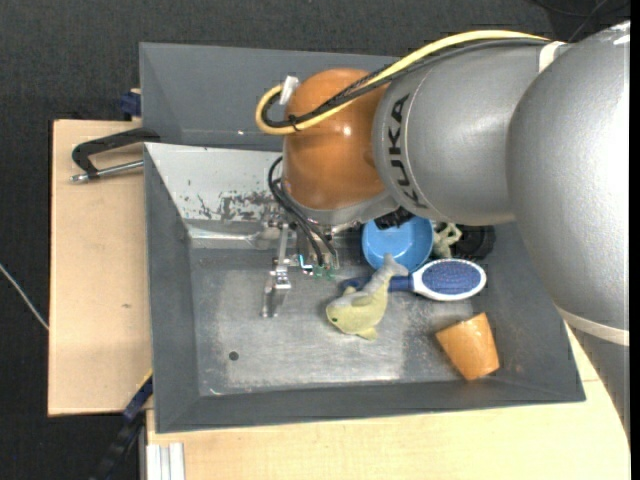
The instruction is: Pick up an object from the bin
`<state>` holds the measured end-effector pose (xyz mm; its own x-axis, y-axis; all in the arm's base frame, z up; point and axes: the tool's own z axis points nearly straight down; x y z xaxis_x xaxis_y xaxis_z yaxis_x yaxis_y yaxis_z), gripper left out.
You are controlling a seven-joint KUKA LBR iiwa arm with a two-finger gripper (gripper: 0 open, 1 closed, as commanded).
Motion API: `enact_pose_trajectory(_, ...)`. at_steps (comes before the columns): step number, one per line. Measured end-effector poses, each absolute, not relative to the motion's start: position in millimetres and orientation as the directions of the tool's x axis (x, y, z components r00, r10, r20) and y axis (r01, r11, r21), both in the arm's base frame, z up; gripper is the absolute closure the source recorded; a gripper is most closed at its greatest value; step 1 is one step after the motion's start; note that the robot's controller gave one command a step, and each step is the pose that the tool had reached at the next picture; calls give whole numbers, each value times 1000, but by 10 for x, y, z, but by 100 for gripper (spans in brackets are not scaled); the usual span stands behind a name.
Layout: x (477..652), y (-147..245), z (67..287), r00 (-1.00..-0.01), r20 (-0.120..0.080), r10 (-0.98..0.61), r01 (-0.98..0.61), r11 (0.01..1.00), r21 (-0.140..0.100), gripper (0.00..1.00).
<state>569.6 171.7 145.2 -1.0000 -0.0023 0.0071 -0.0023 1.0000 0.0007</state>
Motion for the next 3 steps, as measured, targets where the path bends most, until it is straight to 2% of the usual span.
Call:
enact_pose_trajectory(1, 5724, 884, 912, -999, 5, -48, -48, 999, -4, 0)
enact_pose_trajectory(2, 5421, 87, 727, -997, -9, -76, -76, 997, 4, 0)
enact_pose_trajectory(3, 5452, 116, 750, -997, -18, -79, -79, 997, 2, 100)
